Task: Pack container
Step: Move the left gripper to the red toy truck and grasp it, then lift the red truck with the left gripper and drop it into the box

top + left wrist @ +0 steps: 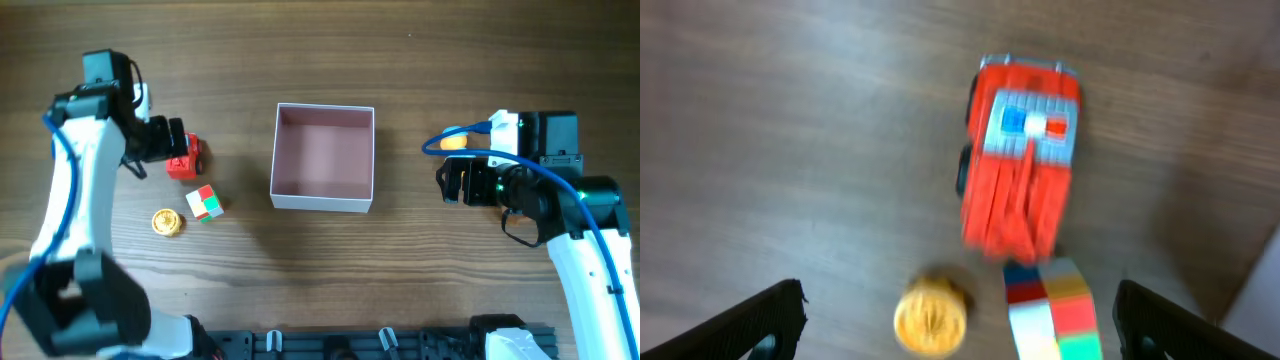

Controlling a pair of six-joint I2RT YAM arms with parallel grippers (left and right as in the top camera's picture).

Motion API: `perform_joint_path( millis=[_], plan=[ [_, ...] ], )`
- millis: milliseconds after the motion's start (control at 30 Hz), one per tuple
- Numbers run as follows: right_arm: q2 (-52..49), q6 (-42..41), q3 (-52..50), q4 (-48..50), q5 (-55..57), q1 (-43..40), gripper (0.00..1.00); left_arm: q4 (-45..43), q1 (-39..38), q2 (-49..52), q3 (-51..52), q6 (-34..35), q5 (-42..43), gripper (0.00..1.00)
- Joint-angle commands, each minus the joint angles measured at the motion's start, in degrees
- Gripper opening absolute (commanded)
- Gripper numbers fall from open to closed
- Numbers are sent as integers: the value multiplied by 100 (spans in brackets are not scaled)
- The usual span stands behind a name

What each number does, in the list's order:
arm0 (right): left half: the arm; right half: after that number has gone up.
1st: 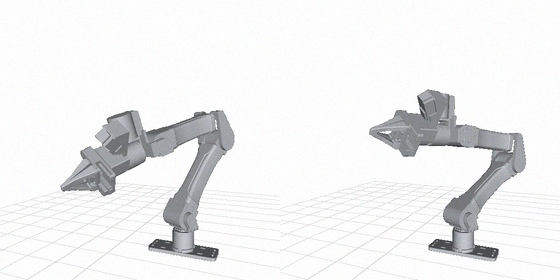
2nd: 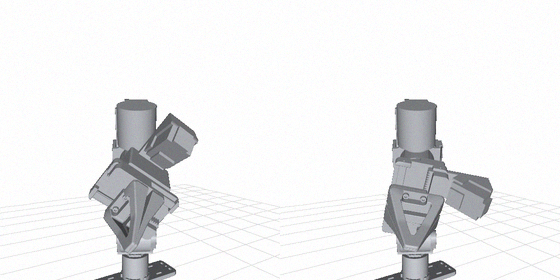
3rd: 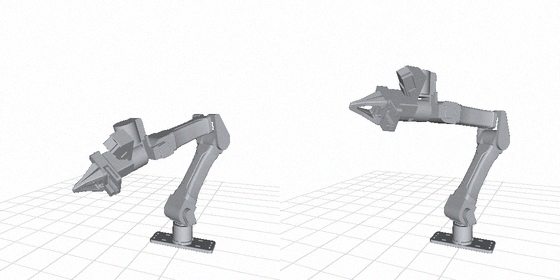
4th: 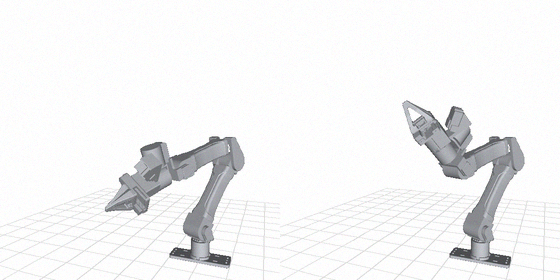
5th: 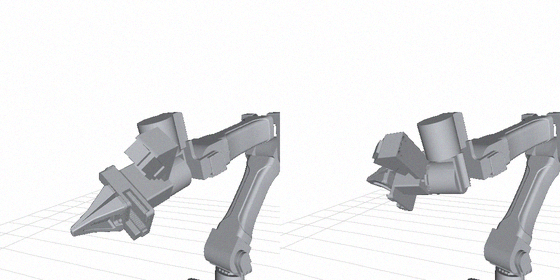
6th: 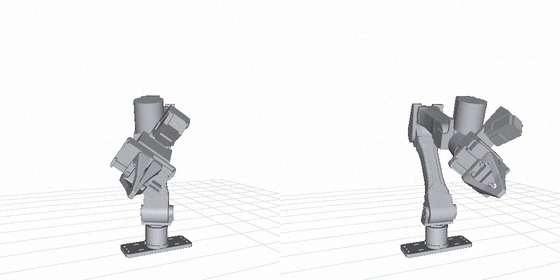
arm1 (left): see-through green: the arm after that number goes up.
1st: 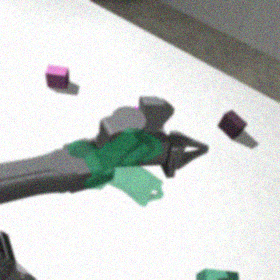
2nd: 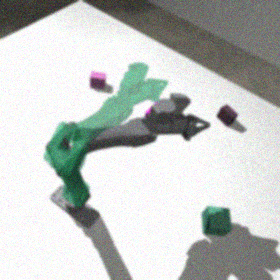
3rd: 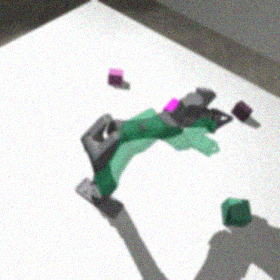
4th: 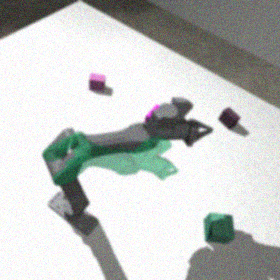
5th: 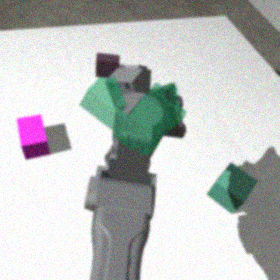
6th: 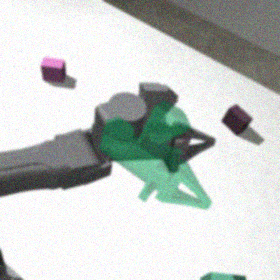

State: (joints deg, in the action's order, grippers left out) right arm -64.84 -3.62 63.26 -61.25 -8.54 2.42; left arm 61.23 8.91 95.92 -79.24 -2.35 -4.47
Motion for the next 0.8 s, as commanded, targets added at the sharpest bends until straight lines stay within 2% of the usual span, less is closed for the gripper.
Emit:
perform_joint_path(
  millis=[0,233,300,433,600,733,767],
  plan=[
    [-11,-96,138,39,103,-2,100,-214,22,579,-66,-632,356,100],
    [-11,-96,138,79,103,-2,100,-485,20,1429,-63,-625,402,98],
    [-11,-96,138,79,103,-2,100,-555,20,1493,-63,-623,402,93],
    [-11,-96,138,79,103,-2,100,-573,20,1587,-63,-599,531,63],
    [-11,-96,138,76,101,-2,100,-568,20,1591,-63,-468,533,50],
    [-11,-94,138,79,103,-2,100,-533,-7,1585,-66,-315,531,26],
    [-11,-96,138,81,103,-2,100,-531,-35,1580,-66,-315,529,23]
  ],
)
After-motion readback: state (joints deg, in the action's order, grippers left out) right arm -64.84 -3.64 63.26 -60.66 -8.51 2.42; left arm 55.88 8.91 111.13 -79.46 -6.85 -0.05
